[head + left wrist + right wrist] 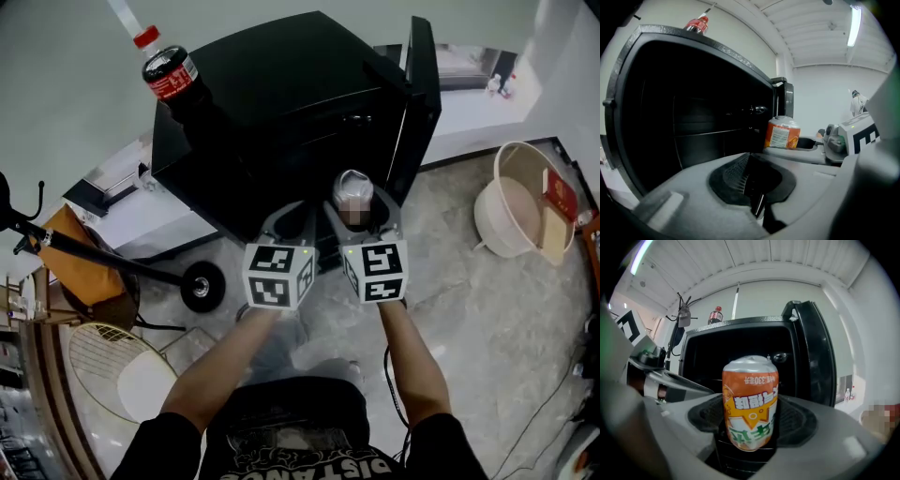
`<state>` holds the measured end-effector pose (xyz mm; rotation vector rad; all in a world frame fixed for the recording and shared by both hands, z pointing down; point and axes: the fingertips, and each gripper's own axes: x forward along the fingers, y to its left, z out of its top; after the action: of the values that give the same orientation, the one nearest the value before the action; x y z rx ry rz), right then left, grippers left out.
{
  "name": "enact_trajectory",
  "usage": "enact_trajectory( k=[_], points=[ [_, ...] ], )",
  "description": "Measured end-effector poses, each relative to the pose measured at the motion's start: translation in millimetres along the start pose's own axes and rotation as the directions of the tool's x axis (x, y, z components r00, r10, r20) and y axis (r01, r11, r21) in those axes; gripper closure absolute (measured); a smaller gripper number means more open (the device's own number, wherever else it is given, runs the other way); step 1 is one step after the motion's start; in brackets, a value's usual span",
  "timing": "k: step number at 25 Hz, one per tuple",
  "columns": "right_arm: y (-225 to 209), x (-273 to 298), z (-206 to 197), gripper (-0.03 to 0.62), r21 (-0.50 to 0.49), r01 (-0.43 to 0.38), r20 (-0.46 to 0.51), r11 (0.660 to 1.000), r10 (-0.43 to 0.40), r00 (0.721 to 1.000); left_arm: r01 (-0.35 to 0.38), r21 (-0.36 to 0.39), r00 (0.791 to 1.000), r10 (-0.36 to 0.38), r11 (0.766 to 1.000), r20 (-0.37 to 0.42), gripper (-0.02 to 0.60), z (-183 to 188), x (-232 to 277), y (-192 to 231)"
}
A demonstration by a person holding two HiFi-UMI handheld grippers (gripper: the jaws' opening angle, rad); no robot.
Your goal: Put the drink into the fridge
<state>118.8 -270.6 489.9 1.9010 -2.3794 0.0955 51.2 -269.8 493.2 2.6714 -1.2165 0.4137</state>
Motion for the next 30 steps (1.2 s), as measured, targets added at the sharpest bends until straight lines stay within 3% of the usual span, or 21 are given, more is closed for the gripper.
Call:
enact_trajectory(
  k=[30],
  points=[
    [-30, 156, -164, 0.266, -0.004, 0.071, -0.038, 0.997, -0.071, 0.997, -0.047, -0.026, 0.998, 0.046, 0.999, -0.046, 0.577, -94, 100, 80]
  ],
)
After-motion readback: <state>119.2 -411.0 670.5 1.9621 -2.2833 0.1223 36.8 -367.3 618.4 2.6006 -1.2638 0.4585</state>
